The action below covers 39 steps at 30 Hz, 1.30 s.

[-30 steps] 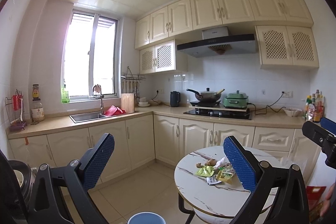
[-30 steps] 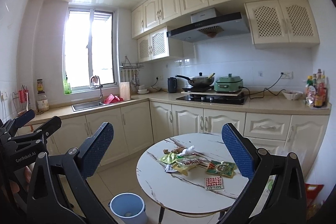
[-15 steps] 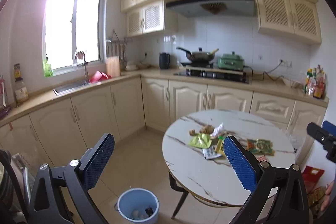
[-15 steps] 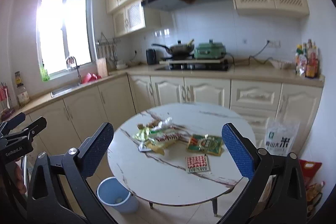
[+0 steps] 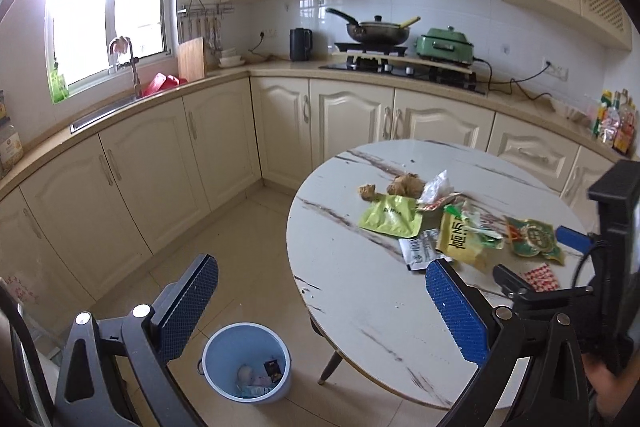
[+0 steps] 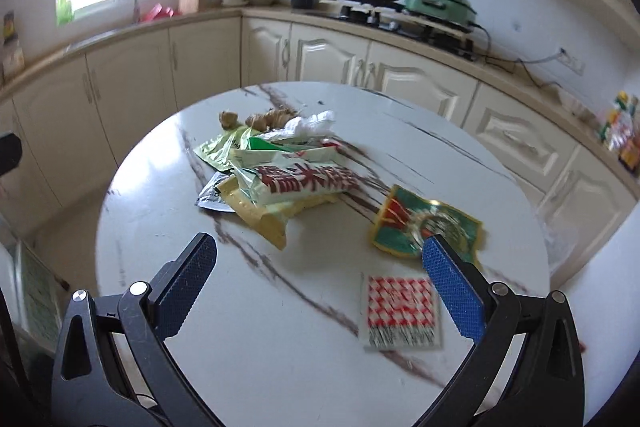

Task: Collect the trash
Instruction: 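Grasp the green-checked packet with the right gripper while the left gripper grasps the yellow snack bag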

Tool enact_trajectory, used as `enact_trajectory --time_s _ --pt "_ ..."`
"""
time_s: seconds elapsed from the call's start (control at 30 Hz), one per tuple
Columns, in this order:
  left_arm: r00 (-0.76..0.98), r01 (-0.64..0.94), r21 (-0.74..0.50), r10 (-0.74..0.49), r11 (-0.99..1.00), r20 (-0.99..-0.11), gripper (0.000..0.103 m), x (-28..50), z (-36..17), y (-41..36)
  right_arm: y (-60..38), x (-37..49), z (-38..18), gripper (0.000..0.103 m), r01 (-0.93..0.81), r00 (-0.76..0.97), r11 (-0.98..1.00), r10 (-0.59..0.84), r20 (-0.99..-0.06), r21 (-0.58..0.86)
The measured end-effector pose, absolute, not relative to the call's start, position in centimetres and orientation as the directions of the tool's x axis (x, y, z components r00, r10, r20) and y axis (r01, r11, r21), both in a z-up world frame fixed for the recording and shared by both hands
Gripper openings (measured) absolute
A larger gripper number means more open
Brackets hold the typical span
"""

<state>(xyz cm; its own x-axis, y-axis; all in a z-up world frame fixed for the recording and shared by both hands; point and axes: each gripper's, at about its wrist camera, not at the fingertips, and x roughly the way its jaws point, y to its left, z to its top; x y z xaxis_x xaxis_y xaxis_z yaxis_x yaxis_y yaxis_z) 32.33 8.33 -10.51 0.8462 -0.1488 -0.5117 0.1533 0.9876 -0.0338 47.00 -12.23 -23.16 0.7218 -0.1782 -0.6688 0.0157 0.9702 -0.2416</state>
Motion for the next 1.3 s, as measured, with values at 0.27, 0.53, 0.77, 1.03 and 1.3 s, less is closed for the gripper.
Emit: enact_trajectory --time_s 0.27,0.53,0.77,1.03,1.3 --pt "0.811 0.196 -0.067 -0.200 0.978 -0.549 0.102 37.2 -11.5 8.5 -11.3 52.0 -24.6 0.094 -0.046 0.745 0.952 -0.169 -0.645 -0.303" --pt "0.748 0.270 -0.109 -0.280 0.957 -0.602 0.102 41.2 -13.2 6.2 -14.9 52.8 -24.3 0.034 -0.040 0.744 0.985 -0.084 -0.662 -0.170" --pt "0.649 0.396 -0.147 -0.390 0.906 -0.653 0.102 44.1 -14.7 1.6 -20.3 50.4 -23.0 0.014 0.018 0.759 0.999 -0.036 -0.650 -0.034" --pt "0.574 0.449 -0.164 -0.424 0.878 -0.700 0.101 47.2 -16.0 -3.0 -22.6 47.5 -22.8 0.014 0.029 0.770 0.999 -0.003 -0.638 0.030" --pt "0.603 0.490 0.026 -0.317 0.871 -0.732 0.084 48.0 -17.4 -8.9 -24.0 46.5 -23.3 0.014 0.041 0.773 0.996 0.022 -0.634 0.085"
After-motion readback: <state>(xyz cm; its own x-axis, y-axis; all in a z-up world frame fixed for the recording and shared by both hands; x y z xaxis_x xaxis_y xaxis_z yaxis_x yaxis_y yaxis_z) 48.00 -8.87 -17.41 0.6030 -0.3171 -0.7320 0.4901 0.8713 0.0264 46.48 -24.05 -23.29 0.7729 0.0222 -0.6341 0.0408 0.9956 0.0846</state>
